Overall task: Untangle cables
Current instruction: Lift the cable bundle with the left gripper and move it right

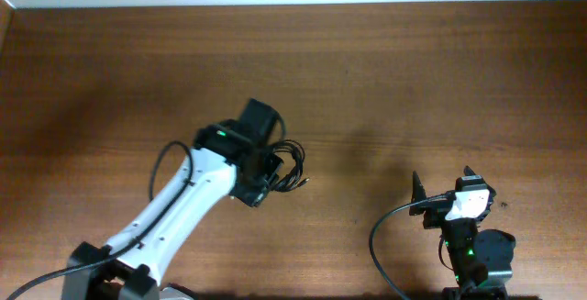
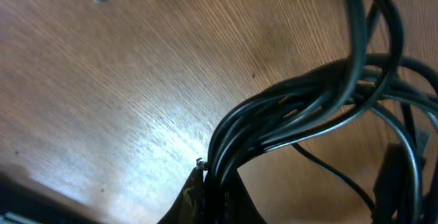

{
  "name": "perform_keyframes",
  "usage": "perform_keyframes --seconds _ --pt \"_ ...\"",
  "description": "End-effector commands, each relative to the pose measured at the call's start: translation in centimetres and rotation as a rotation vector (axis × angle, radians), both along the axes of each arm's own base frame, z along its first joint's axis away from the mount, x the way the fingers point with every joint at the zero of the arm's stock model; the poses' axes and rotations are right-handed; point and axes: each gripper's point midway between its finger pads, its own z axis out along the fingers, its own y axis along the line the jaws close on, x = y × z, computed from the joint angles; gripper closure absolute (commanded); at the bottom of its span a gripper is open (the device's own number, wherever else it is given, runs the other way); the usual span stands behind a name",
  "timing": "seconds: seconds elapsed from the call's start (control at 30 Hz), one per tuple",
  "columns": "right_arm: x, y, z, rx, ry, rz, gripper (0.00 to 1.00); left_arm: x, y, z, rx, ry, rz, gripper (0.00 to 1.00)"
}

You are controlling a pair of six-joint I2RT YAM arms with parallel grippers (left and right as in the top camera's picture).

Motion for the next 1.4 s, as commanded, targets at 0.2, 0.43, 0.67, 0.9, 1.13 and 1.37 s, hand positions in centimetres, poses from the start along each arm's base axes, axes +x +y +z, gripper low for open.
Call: perform_keyframes --seconds 0.2,0.43,0.67,0.9,1.13,1.37 --pt "-0.1 0.3 -0.1 0.002 0.003 0.018 0.01 -0.5 -2.5 -7.2 0.302 -0.017 0.17 0.39" --pt "-0.1 0.3 -0.1 0.002 0.003 0.018 0.02 4.5 -1.8 -6.4 0.419 -0.212 -0.465 0.07" --pt "-0.1 0.3 -0.1 0.002 0.003 0.018 0.02 2.0 -1.0 -7.8 0.41 -0.113 -0.525 0.51" --pt "-0.1 0.3 -0.1 0.002 0.003 0.018 0.02 2.2 -1.6 -10.2 0.393 -0.107 -0.528 0.82" --pt "-0.1 0.3 -0.1 0.002 0.003 0.018 0.02 2.7 -1.2 -5.8 0.366 -0.142 -0.259 1.0" --pt "-0.1 0.3 -0.1 0.002 0.003 0.018 0.02 2.5 -2.8 0.0 0.178 -0.259 -0.149 1.0"
